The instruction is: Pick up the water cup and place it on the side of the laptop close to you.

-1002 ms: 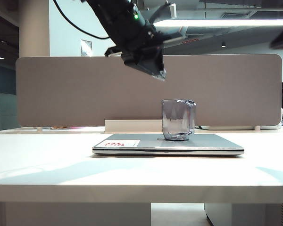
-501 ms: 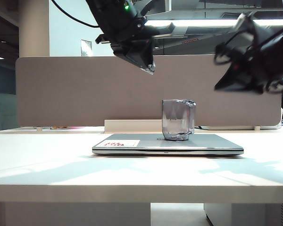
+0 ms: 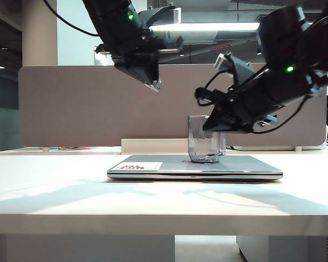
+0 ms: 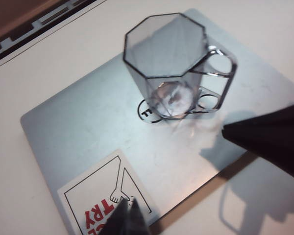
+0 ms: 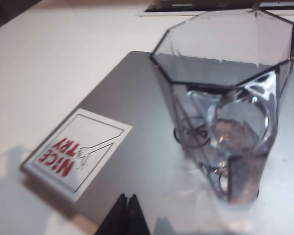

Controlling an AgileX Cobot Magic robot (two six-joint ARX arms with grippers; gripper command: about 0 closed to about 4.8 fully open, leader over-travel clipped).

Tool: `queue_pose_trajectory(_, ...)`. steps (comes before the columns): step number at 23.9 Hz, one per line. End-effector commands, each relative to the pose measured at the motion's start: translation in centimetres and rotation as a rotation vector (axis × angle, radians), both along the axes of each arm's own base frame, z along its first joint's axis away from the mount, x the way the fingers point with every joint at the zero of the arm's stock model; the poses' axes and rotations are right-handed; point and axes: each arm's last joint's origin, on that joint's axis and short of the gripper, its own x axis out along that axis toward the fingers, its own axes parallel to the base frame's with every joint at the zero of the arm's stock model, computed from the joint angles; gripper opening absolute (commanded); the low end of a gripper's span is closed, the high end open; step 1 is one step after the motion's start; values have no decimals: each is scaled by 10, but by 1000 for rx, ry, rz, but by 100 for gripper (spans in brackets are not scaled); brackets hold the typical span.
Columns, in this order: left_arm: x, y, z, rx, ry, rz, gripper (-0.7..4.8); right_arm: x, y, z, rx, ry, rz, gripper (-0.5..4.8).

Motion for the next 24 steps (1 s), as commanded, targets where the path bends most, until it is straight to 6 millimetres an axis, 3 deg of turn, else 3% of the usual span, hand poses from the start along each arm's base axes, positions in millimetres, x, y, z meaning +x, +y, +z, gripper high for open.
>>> queue_pose_trajectory(1, 1, 4, 7, -14, -22, 4, -4, 14, 3, 2, -37, 21, -65, -5)
queue_pose_trajectory(7, 1, 4, 7, -15, -20, 2, -4, 26, 4, 8, -66, 17, -135, -5)
queue_pose_trajectory(19, 1, 4, 7, -14, -21, 3, -4, 40, -35, 8, -113, 8, -250, -5)
queue_pose_trajectory(24, 1, 4, 7, -14, -21, 2, -4, 40, -39, 8, -114, 17, -242, -5)
